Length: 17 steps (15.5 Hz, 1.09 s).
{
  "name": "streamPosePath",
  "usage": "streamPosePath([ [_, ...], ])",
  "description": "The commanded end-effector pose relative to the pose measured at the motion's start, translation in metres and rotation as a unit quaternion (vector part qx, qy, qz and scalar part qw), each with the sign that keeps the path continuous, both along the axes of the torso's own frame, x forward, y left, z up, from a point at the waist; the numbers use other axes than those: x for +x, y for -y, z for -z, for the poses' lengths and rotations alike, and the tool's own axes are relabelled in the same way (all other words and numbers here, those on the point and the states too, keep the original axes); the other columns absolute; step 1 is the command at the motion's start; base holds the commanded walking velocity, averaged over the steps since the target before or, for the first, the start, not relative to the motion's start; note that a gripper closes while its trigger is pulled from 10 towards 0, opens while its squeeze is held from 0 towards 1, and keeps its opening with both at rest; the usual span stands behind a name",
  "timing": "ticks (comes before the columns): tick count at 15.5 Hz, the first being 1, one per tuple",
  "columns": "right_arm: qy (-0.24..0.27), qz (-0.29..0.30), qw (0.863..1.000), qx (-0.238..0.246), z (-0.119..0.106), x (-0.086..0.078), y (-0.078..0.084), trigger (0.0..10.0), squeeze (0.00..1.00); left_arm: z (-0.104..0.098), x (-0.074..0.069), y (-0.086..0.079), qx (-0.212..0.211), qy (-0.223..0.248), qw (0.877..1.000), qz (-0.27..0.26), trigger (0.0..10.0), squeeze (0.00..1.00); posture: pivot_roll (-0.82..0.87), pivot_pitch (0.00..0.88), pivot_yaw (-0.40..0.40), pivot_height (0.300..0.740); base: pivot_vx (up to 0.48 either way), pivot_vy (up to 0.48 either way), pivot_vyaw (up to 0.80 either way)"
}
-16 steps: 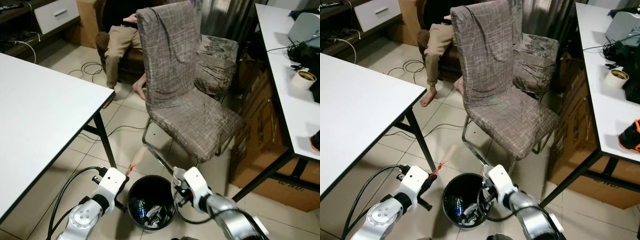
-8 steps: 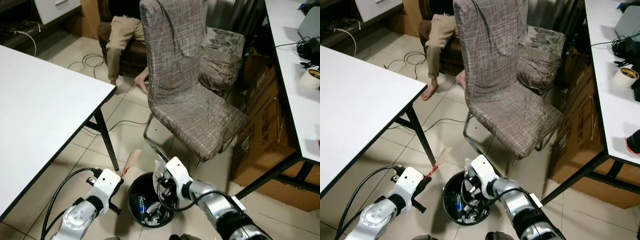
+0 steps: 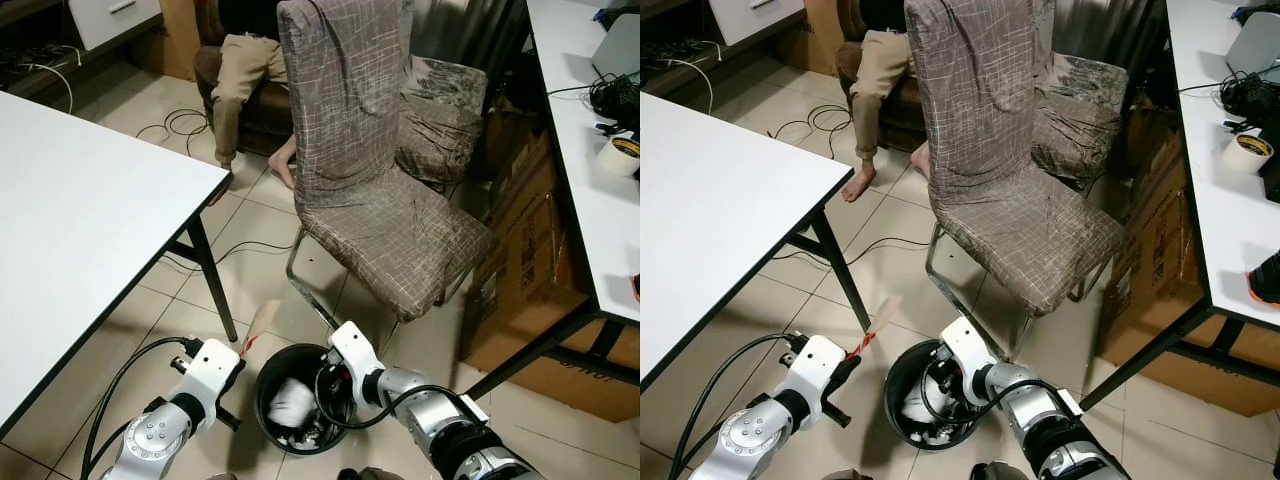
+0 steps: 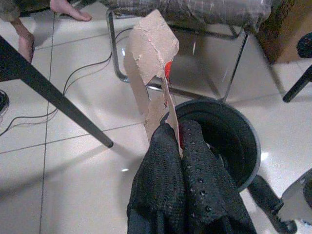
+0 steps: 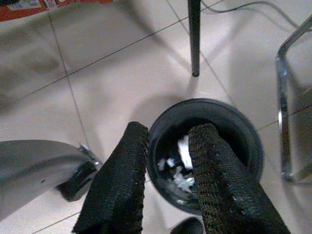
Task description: Picking trash to rubbish bin
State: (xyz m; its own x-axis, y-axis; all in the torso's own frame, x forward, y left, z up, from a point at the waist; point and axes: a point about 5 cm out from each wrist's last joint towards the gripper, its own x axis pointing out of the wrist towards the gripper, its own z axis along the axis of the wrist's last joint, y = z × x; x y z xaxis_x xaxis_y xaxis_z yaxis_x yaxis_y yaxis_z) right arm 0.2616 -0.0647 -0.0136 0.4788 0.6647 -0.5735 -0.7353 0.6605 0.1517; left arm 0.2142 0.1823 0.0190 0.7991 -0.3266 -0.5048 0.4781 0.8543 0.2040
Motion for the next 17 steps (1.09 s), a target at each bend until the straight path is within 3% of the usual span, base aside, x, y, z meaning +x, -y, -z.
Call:
streamPosePath([
  [1,0.008,0.007,1.000,-0.007,0.000,0.002,0.006,10.0,1.00,-0.003,0.003,0.004,-0.004,0.008,1.000,0.010,10.0,0.00,0.07,0.113,-0.079,0.740,0.000,0.000,0.00],
  [2,0.029,0.034,0.999,-0.022,-0.002,0.005,0.019,10.0,0.70,-0.002,0.006,0.010,-0.006,0.006,1.000,0.024,10.0,0.00,0.07,0.111,-0.080,0.740,0.000,0.000,0.00],
  [3,0.043,0.071,0.996,-0.020,-0.004,0.006,0.033,10.0,0.00,0.002,0.011,0.019,-0.013,0.003,0.999,0.040,10.0,0.00,0.06,0.111,-0.076,0.740,0.000,0.000,0.00],
  [6,0.063,0.093,0.993,-0.024,-0.008,-0.010,0.062,10.0,0.00,0.014,0.020,0.046,-0.030,-0.017,0.996,0.086,10.0,0.00,0.02,0.105,-0.058,0.740,0.000,0.000,0.00],
  [8,0.067,0.093,0.992,-0.045,-0.014,-0.031,0.082,10.0,0.00,0.026,0.021,0.068,-0.023,-0.047,0.988,0.143,10.0,0.00,-0.02,0.098,-0.043,0.740,0.000,0.000,0.00],
  [11,0.067,0.102,0.992,-0.031,-0.028,-0.045,0.088,10.0,0.00,0.036,0.025,0.079,0.001,-0.061,0.983,0.171,10.0,0.00,-0.06,0.088,-0.021,0.740,0.000,0.000,0.00],
  [12,0.044,0.056,0.997,0.004,-0.037,-0.058,0.080,10.0,0.00,0.039,0.029,0.081,0.018,-0.064,0.982,0.174,10.0,0.00,-0.07,0.086,-0.009,0.740,0.000,0.000,0.00],
  [14,0.023,0.012,1.000,0.015,-0.040,-0.068,0.075,10.0,0.00,0.041,0.034,0.081,0.022,-0.065,0.984,0.164,10.0,0.00,-0.09,0.085,-0.005,0.740,0.000,0.000,0.00],
  [17,0.006,0.005,1.000,0.006,-0.045,-0.073,0.078,10.0,0.00,0.041,0.038,0.087,0.000,-0.072,0.985,0.156,10.0,0.00,-0.09,0.088,-0.012,0.740,0.000,0.000,0.00],
])
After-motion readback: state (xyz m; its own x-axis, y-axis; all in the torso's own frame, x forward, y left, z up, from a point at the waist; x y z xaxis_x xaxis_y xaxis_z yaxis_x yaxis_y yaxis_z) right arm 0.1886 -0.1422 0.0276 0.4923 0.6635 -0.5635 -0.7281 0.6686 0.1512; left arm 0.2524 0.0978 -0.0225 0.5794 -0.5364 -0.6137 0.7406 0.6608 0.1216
